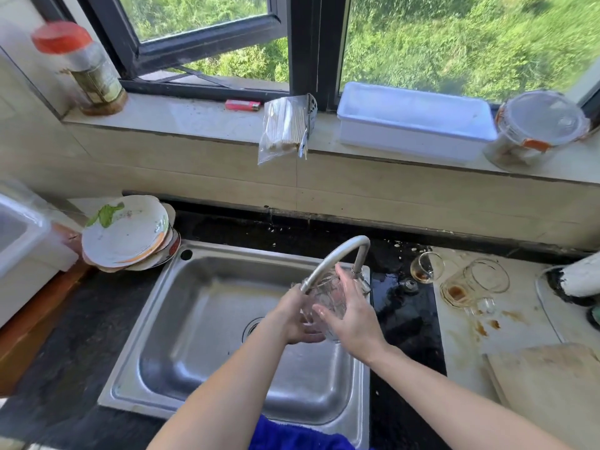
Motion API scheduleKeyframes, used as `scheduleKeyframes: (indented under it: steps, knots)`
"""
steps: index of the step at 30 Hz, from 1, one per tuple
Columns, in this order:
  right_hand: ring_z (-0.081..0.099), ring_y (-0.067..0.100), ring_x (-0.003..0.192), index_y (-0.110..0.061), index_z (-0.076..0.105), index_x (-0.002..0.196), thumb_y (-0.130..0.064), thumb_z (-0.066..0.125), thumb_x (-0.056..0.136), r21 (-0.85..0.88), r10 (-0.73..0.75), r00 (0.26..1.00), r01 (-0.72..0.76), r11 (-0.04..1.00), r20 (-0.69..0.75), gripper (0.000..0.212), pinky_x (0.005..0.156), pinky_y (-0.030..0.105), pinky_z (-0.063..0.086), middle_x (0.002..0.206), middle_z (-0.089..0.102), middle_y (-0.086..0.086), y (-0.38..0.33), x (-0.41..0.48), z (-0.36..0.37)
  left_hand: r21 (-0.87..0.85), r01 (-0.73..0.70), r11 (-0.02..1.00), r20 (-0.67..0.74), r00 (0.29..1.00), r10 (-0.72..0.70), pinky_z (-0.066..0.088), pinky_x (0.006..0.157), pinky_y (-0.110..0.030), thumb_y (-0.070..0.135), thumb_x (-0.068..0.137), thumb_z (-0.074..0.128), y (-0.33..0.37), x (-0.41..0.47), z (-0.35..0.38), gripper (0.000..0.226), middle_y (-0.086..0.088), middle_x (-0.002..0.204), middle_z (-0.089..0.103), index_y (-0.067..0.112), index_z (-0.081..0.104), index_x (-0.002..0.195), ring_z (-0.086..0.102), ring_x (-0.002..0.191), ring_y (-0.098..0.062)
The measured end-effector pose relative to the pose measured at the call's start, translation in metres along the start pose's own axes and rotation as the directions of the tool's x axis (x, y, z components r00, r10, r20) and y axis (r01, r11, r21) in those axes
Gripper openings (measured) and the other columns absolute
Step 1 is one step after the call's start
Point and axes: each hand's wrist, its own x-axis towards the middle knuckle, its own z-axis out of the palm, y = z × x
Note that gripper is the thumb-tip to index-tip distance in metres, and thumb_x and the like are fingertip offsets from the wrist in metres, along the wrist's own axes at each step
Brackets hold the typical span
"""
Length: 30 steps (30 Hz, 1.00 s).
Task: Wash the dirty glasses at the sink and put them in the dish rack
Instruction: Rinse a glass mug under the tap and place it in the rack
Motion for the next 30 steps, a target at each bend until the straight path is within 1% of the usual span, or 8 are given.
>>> scheduleKeyframes:
  steps: [4,7,10,14,18,22,25,30]
  knots:
    - [0.041,-0.005,0.125,-0.035,0.018,0.151,-0.044,0.068,0.087,-0.011,-0.068,0.989,0.070,0.997,0.132,0.082,0.100,0.013,0.031,0.137,0.037,-0.022,0.004,-0.002,-0.001,-0.020,-0.035,0.999,0.071,0.997,0.037,0.058,0.072,-0.047,0.019,0.084,0.046,0.005,-0.004,-0.020,0.028,-0.018,0.102,0.060,0.006,0.061,0.103,0.059,0.087,-0.035]
    - [0.034,-0.015,0.125,-0.046,0.021,0.146,-0.046,0.058,0.093,0.238,0.051,0.979,-0.099,0.966,0.198,0.065,0.106,0.020,0.030,0.134,0.032,-0.037,-0.006,-0.002,0.007,-0.061,-0.083,0.995,0.007,0.996,0.084,0.058,0.077,-0.049,0.017,0.082,0.044,-0.001,0.002,-0.019,0.029,-0.017,0.095,0.059,0.007,0.061,0.103,0.059,0.082,-0.032]
    - [0.036,-0.001,0.134,-0.036,0.032,0.147,-0.063,0.053,0.087,0.415,0.222,0.960,-0.274,0.868,0.170,0.068,0.116,0.035,0.029,0.149,0.037,-0.017,-0.013,0.007,0.014,-0.098,-0.176,0.979,-0.066,0.983,0.170,0.058,0.077,-0.047,0.011,0.085,0.043,-0.011,-0.001,-0.010,0.036,-0.021,0.094,0.065,-0.003,0.064,0.111,0.063,0.087,-0.035]
    - [0.039,0.009,0.129,-0.024,0.026,0.152,-0.012,0.052,0.096,0.395,0.377,0.897,-0.441,0.806,0.233,0.062,0.106,0.026,0.034,0.146,0.038,-0.007,-0.009,0.005,0.015,-0.147,-0.289,0.946,-0.208,0.944,0.256,0.054,0.069,-0.038,-0.012,0.072,0.040,-0.015,-0.002,-0.009,0.028,-0.023,0.084,0.062,-0.008,0.062,0.089,0.059,0.071,-0.031]
    - [0.036,0.005,0.136,-0.018,0.034,0.149,0.006,0.039,0.098,0.387,0.313,0.941,-0.340,0.857,0.131,0.057,0.102,0.012,0.036,0.150,0.040,-0.004,-0.008,0.004,0.013,-0.057,-0.308,0.950,-0.207,0.934,0.291,0.050,0.053,-0.029,-0.020,0.072,0.045,-0.014,-0.003,-0.014,0.045,-0.031,0.097,0.061,-0.007,0.050,0.115,0.057,0.061,-0.025]
    - [0.036,-0.001,0.135,-0.018,0.035,0.149,0.009,0.040,0.096,0.345,0.230,0.962,-0.268,0.899,0.148,0.059,0.112,0.015,0.028,0.152,0.040,-0.005,-0.005,-0.007,0.015,0.092,-0.245,0.965,-0.182,0.949,0.258,0.040,0.035,-0.019,-0.019,0.083,0.041,-0.017,-0.016,-0.019,0.022,-0.020,0.063,0.059,-0.011,0.058,0.093,0.056,0.038,-0.020]
    - [0.030,-0.001,0.135,-0.020,0.019,0.154,0.001,0.046,0.095,0.343,0.205,0.927,-0.312,0.886,0.313,0.068,0.112,0.021,0.030,0.156,0.024,-0.010,-0.012,-0.012,0.014,0.122,-0.321,0.939,-0.235,0.910,0.342,0.037,0.034,-0.019,-0.021,0.085,0.034,-0.017,-0.010,-0.027,0.029,-0.019,0.067,0.058,-0.012,0.051,0.107,0.054,0.040,-0.022]
    - [0.054,0.010,0.114,-0.035,0.029,0.150,-0.025,0.045,0.090,0.399,0.264,0.826,-0.489,0.776,0.498,0.062,0.083,0.028,0.050,0.148,0.040,-0.010,-0.017,0.015,0.007,0.288,-0.383,0.878,-0.313,0.829,0.464,0.041,0.036,-0.025,-0.019,0.085,0.032,-0.008,-0.022,-0.036,0.031,-0.019,0.078,0.053,-0.004,0.040,0.111,0.049,0.050,-0.022]
